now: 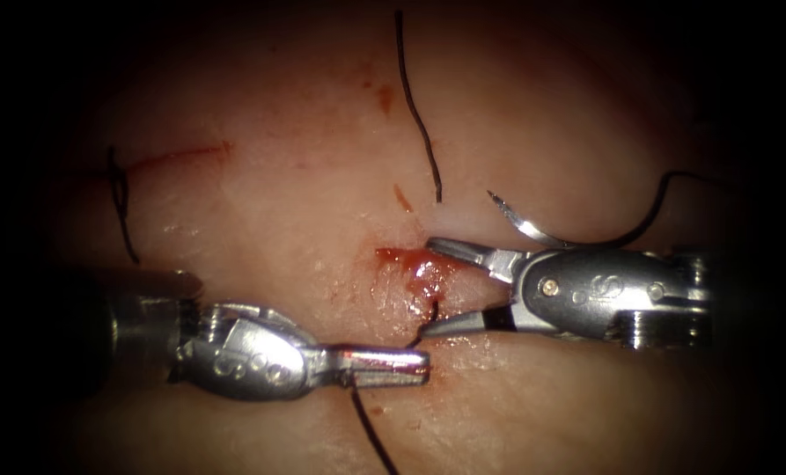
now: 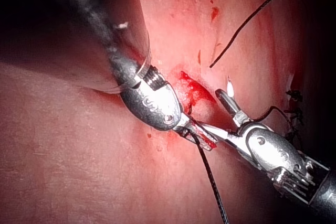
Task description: Wound Closure
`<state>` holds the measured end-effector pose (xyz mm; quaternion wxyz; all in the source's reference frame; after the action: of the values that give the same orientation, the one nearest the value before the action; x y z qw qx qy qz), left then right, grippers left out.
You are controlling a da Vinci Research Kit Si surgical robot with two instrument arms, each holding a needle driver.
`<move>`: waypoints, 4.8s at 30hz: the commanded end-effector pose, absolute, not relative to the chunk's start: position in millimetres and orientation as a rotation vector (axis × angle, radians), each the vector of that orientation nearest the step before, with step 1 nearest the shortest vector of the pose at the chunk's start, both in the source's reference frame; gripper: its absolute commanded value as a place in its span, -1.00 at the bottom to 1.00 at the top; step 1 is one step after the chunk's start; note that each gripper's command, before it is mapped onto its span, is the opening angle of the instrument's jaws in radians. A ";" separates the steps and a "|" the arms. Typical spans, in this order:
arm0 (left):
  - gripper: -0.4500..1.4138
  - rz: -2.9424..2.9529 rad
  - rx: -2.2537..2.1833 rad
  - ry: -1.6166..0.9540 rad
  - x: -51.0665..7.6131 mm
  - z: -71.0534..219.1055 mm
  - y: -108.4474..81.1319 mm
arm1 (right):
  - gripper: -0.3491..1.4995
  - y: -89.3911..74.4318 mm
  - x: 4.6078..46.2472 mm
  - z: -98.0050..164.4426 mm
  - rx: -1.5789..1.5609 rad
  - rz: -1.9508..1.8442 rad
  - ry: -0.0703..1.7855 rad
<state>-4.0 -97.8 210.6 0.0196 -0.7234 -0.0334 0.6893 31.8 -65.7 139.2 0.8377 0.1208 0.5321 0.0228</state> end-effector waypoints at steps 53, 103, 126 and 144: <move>0.67 2.386 -1.661 0.060 -4.7 207.3 -101.8 | -1.00 -67.4 37.9 142.5 0.336 0.198 0.908; -1.00 2.426 -1.746 0.191 -2.4 204.6 -103.8 | 0.51 -68.4 35.6 141.9 0.348 0.257 0.924; -1.00 2.261 -2.004 -0.058 -4.3 203.0 -99.9 | 0.62 -62.6 29.7 138.2 0.228 0.404 0.974; -1.00 2.092 -2.152 -0.131 -4.0 207.0 -92.5 | -1.00 -66.8 36.5 144.6 0.462 0.323 1.137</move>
<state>-3.5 -91.7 206.8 0.0660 -0.7159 -0.0456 0.6936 35.8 -66.2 144.1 0.8024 0.2215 0.5337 0.1493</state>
